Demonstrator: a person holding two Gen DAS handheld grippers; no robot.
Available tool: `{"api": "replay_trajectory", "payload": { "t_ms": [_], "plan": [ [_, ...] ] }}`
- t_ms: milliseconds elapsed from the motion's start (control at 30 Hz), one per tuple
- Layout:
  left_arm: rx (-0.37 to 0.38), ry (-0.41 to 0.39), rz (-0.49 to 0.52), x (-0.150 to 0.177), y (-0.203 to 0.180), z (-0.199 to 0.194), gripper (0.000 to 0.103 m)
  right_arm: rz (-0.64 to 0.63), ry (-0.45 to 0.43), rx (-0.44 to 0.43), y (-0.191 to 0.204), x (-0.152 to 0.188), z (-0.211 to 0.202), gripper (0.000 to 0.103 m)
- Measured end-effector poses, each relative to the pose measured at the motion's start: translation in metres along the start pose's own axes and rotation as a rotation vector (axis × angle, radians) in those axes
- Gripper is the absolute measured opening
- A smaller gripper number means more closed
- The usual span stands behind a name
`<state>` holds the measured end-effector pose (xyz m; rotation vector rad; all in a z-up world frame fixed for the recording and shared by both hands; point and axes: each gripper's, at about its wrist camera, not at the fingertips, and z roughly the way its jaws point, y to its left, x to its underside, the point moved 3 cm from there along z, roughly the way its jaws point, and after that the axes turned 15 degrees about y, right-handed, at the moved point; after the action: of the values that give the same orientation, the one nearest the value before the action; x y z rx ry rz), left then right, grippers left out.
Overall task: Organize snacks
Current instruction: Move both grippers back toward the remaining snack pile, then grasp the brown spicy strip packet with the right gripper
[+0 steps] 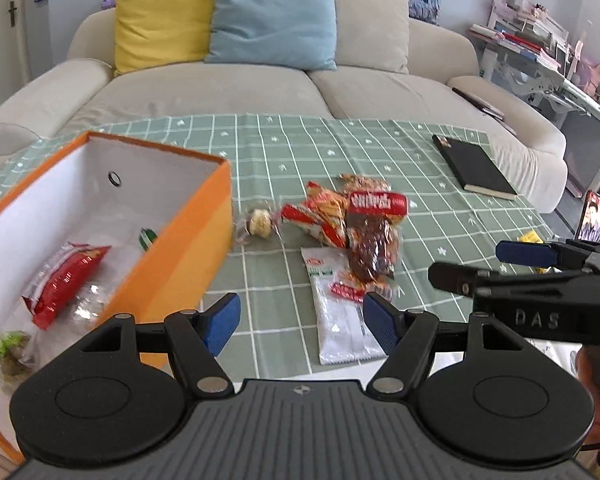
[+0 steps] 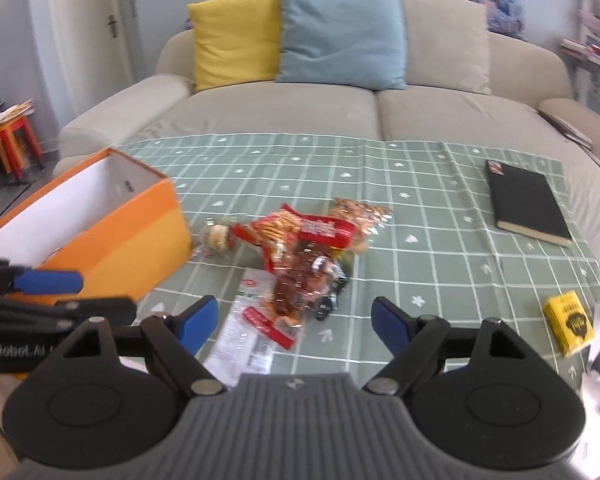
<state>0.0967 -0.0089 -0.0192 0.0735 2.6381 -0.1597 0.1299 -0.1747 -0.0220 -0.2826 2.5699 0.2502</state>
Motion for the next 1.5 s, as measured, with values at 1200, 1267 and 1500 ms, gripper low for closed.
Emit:
{"api": "replay_trajectory", "payload": {
  "t_ms": [1200, 1267, 1500],
  "plan": [
    [-0.002, 0.108, 0.015, -0.028, 0.006, 0.100, 0.064, 0.170, 0.100, -0.095, -0.023, -0.035, 0.117, 0.066],
    [0.001, 0.110, 0.012, -0.028, 0.006, 0.102, 0.064, 0.172, 0.106, -0.102, -0.023, -0.037, 0.123, 0.066],
    [0.015, 0.113, 0.013, -0.027, 0.009, 0.108, 0.065, 0.151, 0.101, -0.090, -0.018, -0.041, 0.128, 0.045]
  ]
}}
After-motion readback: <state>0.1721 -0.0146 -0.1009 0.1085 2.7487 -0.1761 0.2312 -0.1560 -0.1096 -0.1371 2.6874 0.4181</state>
